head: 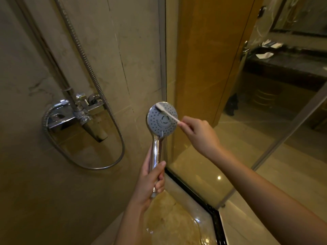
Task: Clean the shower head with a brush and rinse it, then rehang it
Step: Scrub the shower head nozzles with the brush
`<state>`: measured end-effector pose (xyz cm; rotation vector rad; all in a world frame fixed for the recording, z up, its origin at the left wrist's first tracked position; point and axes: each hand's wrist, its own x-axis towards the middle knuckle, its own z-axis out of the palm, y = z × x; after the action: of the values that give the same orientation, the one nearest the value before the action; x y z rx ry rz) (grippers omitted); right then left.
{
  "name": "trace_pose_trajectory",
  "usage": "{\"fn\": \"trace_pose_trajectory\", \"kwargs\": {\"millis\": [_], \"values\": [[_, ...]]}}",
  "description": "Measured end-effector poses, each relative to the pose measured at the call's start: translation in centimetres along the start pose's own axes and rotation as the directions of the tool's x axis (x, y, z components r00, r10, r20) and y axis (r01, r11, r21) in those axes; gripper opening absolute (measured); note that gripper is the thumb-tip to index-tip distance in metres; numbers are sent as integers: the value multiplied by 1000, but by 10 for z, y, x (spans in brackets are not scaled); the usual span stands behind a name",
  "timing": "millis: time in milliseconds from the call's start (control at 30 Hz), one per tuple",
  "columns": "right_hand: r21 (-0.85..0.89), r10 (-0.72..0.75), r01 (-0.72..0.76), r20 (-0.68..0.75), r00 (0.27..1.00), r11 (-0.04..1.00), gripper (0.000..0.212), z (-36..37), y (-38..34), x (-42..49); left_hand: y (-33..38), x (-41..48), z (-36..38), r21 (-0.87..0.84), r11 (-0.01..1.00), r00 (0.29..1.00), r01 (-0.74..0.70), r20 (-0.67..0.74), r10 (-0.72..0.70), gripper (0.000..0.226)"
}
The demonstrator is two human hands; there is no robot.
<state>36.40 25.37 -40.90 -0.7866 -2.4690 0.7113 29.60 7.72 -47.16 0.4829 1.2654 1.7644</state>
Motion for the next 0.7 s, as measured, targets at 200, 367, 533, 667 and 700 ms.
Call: {"fn": "trace_pose_trajectory", "kwargs": {"millis": [200, 367, 533, 667, 700], "values": [[-35, 51, -51, 15, 999, 998, 31, 1, 11, -2, 1, 1, 4, 11, 1000, 1000, 22, 1, -22, 56], [-69, 104, -103, 11, 995, 992, 30, 3, 20, 3, 1, 4, 1, 8, 998, 998, 55, -8, -55, 55], [-101, 78, -68, 94, 993, 993, 29, 8, 15, -4, 1, 4, -3, -36, 998, 999, 46, -23, -47, 57], [-38, 121, -121, 6, 993, 992, 28, 2, 21, 7, 1, 5, -2, -36, 998, 998, 60, 4, -60, 63], [-48, 102, -100, 45, 994, 994, 27, 4, 18, 6, 2, 4, -2, -39, 998, 998, 58, -1, -58, 63]]}}
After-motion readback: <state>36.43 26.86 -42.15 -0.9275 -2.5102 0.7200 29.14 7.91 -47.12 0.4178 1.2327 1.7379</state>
